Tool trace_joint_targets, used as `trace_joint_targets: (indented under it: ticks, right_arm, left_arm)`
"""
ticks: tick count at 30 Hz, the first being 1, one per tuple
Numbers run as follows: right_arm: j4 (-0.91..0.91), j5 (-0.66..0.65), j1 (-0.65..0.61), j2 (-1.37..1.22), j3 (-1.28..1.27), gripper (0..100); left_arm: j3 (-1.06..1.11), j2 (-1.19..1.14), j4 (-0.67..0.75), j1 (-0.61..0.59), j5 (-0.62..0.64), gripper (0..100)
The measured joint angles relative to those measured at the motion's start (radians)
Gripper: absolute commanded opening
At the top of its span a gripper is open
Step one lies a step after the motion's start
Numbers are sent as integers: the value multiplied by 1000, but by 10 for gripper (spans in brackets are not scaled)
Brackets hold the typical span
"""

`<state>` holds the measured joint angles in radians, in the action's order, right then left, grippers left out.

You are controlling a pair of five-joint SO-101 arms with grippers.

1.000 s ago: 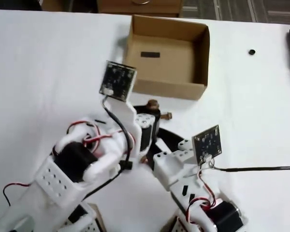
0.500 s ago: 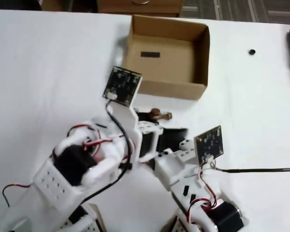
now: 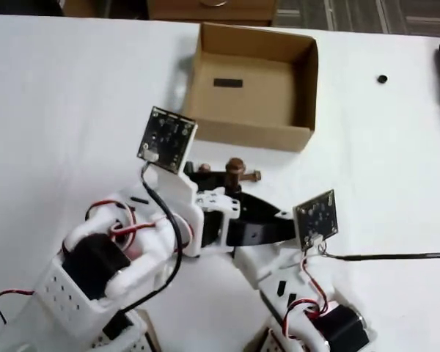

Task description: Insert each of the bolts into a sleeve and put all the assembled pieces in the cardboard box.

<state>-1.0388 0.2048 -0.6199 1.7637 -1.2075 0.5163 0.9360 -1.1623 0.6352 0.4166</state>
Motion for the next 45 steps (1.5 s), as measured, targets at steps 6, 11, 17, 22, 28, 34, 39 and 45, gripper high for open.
trace_joint_targets:
  ticks: [6, 11, 17, 22, 28, 34, 39, 45]
  right_arm:
    - [0, -2, 38, -2, -2, 19]
    - [-2, -3, 43, -2, -2, 19]
    - [0, -3, 115, -8, 15, 19]
    - [84, -38, 250, -112, 15, 19]
    - [173, -94, 304, -282, 114, 19]
    - [173, -123, 279, -598, 358, 19]
    - [147, -219, 284, -956, 672, 19]
    - [-51, -255, 282, -1435, 1149, 19]
  left_arm:
    - [101, 20, 6, 0, 0, 547]
    - [117, 21, 6, -12, 2, 547]
    - [-17, 20, -5, -186, -51, 465]
    - [-123, 29, -52, -298, -118, 95]
    - [-152, 29, -193, -405, -147, 20]
    - [-83, 32, -336, -483, -331, 20]
    - [118, 32, -338, -606, -430, 20]
    - [436, 32, -149, -760, -520, 20]
